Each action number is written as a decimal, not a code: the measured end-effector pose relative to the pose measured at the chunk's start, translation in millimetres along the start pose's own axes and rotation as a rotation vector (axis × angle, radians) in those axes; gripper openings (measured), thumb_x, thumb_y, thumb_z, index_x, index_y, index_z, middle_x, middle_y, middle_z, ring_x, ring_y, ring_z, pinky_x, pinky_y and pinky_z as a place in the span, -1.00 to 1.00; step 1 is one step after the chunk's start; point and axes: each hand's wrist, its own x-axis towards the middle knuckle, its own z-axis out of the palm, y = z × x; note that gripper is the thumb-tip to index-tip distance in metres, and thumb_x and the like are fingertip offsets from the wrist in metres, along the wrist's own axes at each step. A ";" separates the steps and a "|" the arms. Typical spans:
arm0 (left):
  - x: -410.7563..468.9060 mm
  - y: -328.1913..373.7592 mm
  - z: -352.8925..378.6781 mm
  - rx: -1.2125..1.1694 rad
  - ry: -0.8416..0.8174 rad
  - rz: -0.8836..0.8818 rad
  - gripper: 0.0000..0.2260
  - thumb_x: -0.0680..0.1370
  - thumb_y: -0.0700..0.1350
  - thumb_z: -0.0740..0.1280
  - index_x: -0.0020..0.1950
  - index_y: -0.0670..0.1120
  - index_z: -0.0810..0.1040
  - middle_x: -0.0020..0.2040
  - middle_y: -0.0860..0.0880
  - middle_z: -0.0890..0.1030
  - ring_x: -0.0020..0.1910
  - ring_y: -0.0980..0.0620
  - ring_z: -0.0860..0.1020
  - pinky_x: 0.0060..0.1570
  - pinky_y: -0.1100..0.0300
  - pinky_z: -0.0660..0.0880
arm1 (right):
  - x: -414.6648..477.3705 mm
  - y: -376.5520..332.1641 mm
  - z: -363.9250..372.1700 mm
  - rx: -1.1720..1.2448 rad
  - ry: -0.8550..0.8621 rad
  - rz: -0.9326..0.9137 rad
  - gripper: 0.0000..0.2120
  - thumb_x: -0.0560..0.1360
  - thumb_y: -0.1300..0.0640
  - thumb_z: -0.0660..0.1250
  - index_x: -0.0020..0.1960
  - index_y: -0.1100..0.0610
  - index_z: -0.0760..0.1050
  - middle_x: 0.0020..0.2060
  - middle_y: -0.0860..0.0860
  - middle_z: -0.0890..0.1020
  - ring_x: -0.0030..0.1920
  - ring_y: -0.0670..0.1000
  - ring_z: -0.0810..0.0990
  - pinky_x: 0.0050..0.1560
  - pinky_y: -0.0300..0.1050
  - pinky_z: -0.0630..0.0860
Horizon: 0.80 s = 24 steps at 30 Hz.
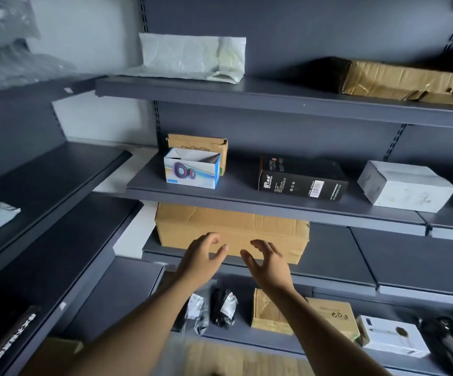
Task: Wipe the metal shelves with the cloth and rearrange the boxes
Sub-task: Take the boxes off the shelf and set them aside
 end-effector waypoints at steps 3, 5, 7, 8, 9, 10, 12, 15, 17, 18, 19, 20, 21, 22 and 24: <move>5.8 -7.6 4.2 0.067 -0.052 0.020 -0.53 0.63 0.15 0.26 0.47 -0.06 0.42 0.39 0.02 0.51 0.35 0.07 0.47 0.30 0.21 0.40 | 4.8 -0.7 7.1 -0.051 -0.038 0.016 -0.46 0.58 -0.24 0.30 0.44 0.03 0.43 0.38 0.02 0.52 0.28 0.10 0.56 0.13 -0.03 0.56; 21.4 -12.8 4.6 0.112 -0.045 0.057 -0.50 0.63 0.15 0.27 0.49 -0.08 0.40 0.44 -0.01 0.48 0.40 0.04 0.44 0.35 0.19 0.38 | 19.2 3.5 9.1 -0.101 -0.053 0.018 -0.42 0.58 -0.27 0.27 0.50 0.01 0.36 0.44 0.01 0.46 0.33 0.13 0.51 0.16 -0.01 0.54; 39.0 -20.4 6.6 0.163 -0.032 0.081 -0.48 0.63 0.14 0.28 0.50 -0.11 0.40 0.45 -0.04 0.47 0.43 0.01 0.42 0.39 0.18 0.36 | 36.7 11.9 11.8 -0.147 -0.077 0.013 -0.36 0.59 -0.30 0.23 0.55 0.01 0.29 0.49 0.01 0.40 0.39 0.15 0.46 0.24 0.01 0.51; 48.2 -24.5 8.8 0.196 -0.032 0.091 -0.48 0.63 0.14 0.28 0.51 -0.11 0.39 0.47 -0.05 0.46 0.45 0.00 0.40 0.41 0.18 0.33 | 46.5 17.6 14.7 -0.171 -0.089 0.002 -0.33 0.59 -0.32 0.21 0.57 0.02 0.26 0.51 0.01 0.37 0.41 0.16 0.44 0.27 0.02 0.49; 56.5 -30.1 13.2 0.238 -0.031 0.106 -0.46 0.63 0.14 0.27 0.53 -0.11 0.36 0.49 -0.05 0.43 0.47 0.00 0.36 0.43 0.17 0.31 | 55.1 24.0 18.5 -0.200 -0.101 -0.007 -0.31 0.59 -0.33 0.19 0.58 0.03 0.23 0.53 0.01 0.34 0.43 0.16 0.42 0.31 0.02 0.47; 66.4 -36.1 19.7 0.287 -0.037 0.129 -0.44 0.63 0.16 0.26 0.55 -0.10 0.32 0.51 -0.05 0.39 0.50 -0.01 0.31 0.47 0.14 0.27 | 64.2 32.4 24.2 -0.236 -0.109 -0.017 -0.29 0.59 -0.34 0.18 0.60 0.04 0.20 0.55 0.01 0.31 0.46 0.16 0.39 0.36 0.03 0.44; 83.7 -44.1 29.1 0.350 -0.045 0.137 -0.39 0.63 0.18 0.24 0.60 -0.08 0.24 0.58 -0.03 0.26 0.57 -0.02 0.19 0.54 0.07 0.18 | 81.3 45.0 33.5 -0.313 -0.139 -0.049 -0.26 0.61 -0.33 0.16 0.63 0.05 0.13 0.60 0.05 0.22 0.55 0.14 0.26 0.49 0.03 0.30; 112.0 -57.1 45.7 0.420 -0.024 0.097 -0.36 0.63 0.22 0.21 0.63 -0.03 0.15 0.65 0.00 0.08 0.62 -0.03 0.01 0.59 -0.04 -0.02 | 110.6 63.8 48.6 -0.387 -0.154 -0.093 -0.25 0.63 -0.29 0.15 0.66 0.05 0.01 0.64 0.07 0.08 0.63 0.10 0.04 0.60 0.04 0.05; 128.5 -64.0 53.3 0.442 -0.038 0.072 -0.33 0.63 0.22 0.21 0.65 0.00 0.08 0.66 0.03 -0.04 0.64 -0.01 -0.09 0.58 -0.08 -0.16 | 127.9 73.5 57.5 -0.427 -0.144 -0.136 -0.24 0.63 -0.28 0.15 0.66 0.05 -0.03 0.65 0.06 0.05 0.64 0.10 0.00 0.61 0.07 -0.03; 134.1 -66.2 56.2 0.425 -0.057 0.060 -0.32 0.63 0.22 0.23 0.66 0.02 0.05 0.67 0.04 -0.08 0.64 -0.01 -0.12 0.56 -0.08 -0.19 | 135.3 77.8 61.4 -0.455 -0.133 -0.160 -0.24 0.62 -0.29 0.15 0.66 0.04 -0.03 0.64 0.06 0.06 0.64 0.10 -0.01 0.61 0.08 -0.06; 139.4 -69.2 58.9 0.397 -0.078 0.057 -0.30 0.62 0.21 0.25 0.66 0.02 0.04 0.67 0.04 -0.11 0.64 -0.02 -0.13 0.55 -0.07 -0.19 | 141.7 81.4 64.9 -0.483 -0.119 -0.184 -0.24 0.61 -0.30 0.15 0.66 0.03 -0.01 0.64 0.06 0.08 0.63 0.11 0.00 0.62 0.10 -0.07; 145.1 -72.7 60.8 0.367 -0.090 0.063 -0.28 0.61 0.22 0.28 0.66 0.03 0.04 0.67 0.03 -0.11 0.64 -0.04 -0.14 0.56 -0.05 -0.15 | 147.8 84.4 68.1 -0.508 -0.101 -0.208 -0.24 0.60 -0.32 0.13 0.65 0.01 0.00 0.63 0.06 0.10 0.63 0.12 0.01 0.62 0.13 -0.07; 150.8 -77.3 62.4 0.348 -0.089 0.070 -0.26 0.59 0.23 0.30 0.65 0.05 0.05 0.66 0.04 -0.11 0.63 -0.05 -0.15 0.56 -0.06 -0.10 | 153.6 86.4 70.6 -0.532 -0.082 -0.229 -0.23 0.59 -0.35 0.12 0.65 0.00 0.00 0.63 0.06 0.12 0.63 0.13 0.02 0.61 0.16 -0.07; 157.7 -83.8 64.5 0.352 -0.082 0.080 -0.25 0.58 0.26 0.32 0.65 0.07 0.05 0.66 0.05 -0.11 0.63 -0.06 -0.17 0.56 -0.08 -0.06 | 159.7 89.1 73.1 -0.556 -0.072 -0.247 -0.22 0.58 -0.37 0.10 0.65 -0.01 -0.01 0.62 0.05 0.12 0.63 0.13 0.02 0.60 0.17 -0.08; 169.2 -97.5 70.3 0.425 -0.055 0.104 -0.23 0.54 0.31 0.31 0.64 0.12 0.06 0.66 0.05 -0.08 0.63 -0.08 -0.15 0.57 -0.13 -0.03 | 168.8 95.5 76.9 -0.607 -0.080 -0.269 -0.19 0.56 -0.41 0.06 0.66 -0.02 -0.03 0.63 0.03 0.11 0.63 0.12 0.01 0.60 0.21 -0.13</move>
